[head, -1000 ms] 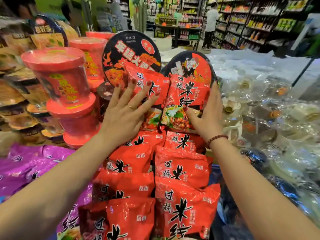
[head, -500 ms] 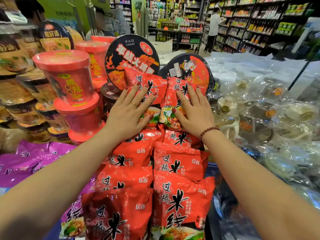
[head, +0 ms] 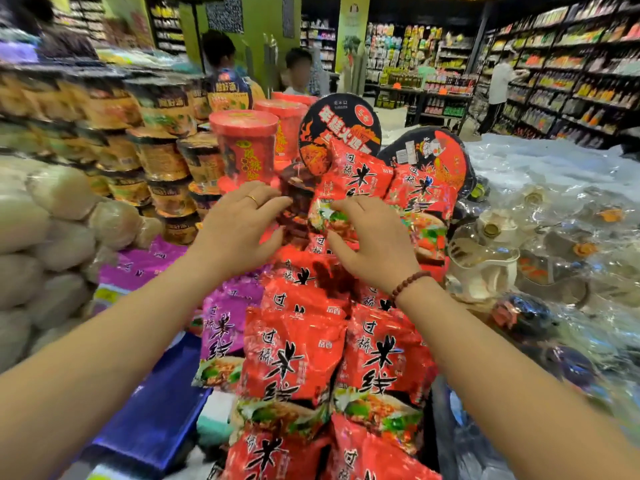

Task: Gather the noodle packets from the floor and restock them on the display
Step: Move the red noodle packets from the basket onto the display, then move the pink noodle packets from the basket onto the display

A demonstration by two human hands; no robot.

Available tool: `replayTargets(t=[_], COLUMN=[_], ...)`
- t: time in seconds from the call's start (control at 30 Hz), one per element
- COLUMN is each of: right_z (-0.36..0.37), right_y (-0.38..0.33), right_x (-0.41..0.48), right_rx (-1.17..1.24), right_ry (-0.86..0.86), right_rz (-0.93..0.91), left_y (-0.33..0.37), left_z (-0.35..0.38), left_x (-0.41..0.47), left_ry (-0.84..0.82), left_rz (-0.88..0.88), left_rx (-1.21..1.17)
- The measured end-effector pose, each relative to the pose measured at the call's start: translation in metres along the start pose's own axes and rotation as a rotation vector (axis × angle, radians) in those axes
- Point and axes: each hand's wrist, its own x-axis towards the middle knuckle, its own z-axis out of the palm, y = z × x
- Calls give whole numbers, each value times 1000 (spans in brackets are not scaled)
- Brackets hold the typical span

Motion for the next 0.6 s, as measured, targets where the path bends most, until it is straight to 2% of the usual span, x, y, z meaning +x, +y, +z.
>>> replayTargets(t=[0.2, 0.33, 0.6], right_z=[52, 91, 161], right_y=[-86, -148, -266], right_x=[-11, -29, -86], right_rx=[228, 369, 455], right_ry=[-137, -278, -580], right_rz=[-163, -273, -463], left_y=[-20, -21, 16], left_z=[-40, -71, -133], left_x=[-123, -222, -407], left_ry=[-73, -214, -389], left_rz=[-268, -496, -919], left_rx=[87, 156, 235])
